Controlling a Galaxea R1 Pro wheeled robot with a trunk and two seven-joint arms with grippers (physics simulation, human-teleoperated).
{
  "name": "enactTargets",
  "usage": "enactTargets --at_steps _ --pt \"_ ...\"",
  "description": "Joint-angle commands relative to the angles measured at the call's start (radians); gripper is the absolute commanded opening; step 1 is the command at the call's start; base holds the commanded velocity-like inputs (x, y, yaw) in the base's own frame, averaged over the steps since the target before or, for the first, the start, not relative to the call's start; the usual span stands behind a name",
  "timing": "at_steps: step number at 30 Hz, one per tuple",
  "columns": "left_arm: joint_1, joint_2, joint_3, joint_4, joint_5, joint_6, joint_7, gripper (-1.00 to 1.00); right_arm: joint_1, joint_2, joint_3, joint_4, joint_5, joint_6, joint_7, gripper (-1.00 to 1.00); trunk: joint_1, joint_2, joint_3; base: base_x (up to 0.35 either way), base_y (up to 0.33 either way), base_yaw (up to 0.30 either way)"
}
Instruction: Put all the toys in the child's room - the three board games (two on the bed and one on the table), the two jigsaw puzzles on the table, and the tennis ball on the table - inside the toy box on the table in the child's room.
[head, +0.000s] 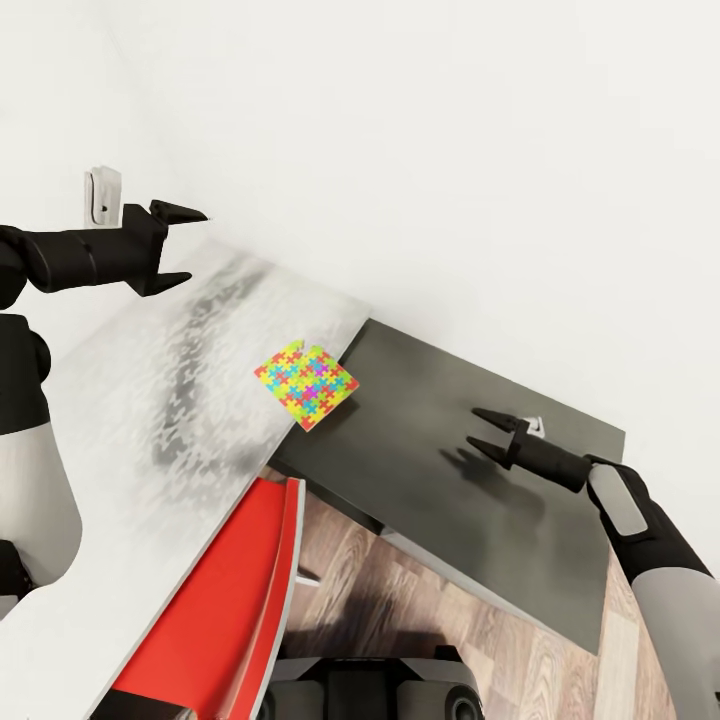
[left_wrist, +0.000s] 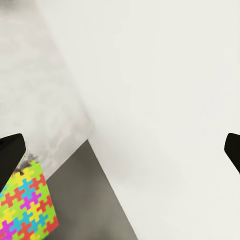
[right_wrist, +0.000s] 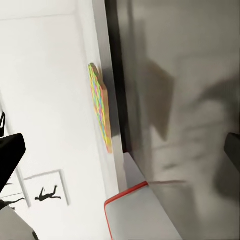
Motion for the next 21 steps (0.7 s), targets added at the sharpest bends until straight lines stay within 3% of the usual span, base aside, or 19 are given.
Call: enactTargets --at_steps 1,21 --pt "-0.001 0.000 0.001 0.000 0.008 0.006 0.010 1.00 0.000 0.001 -0.001 0.003 0.004 0.001 0.005 1.00 0.001 -0.002 -0.001 0.000 0.000 0.161" --pt "-0.007 0.000 0.001 0.000 0.010 0.005 0.010 1.00 -0.001 0.002 -0.003 0.055 0.006 -0.024 0.000 1.00 0.001 -0.002 -0.001 0.000 0.000 0.245"
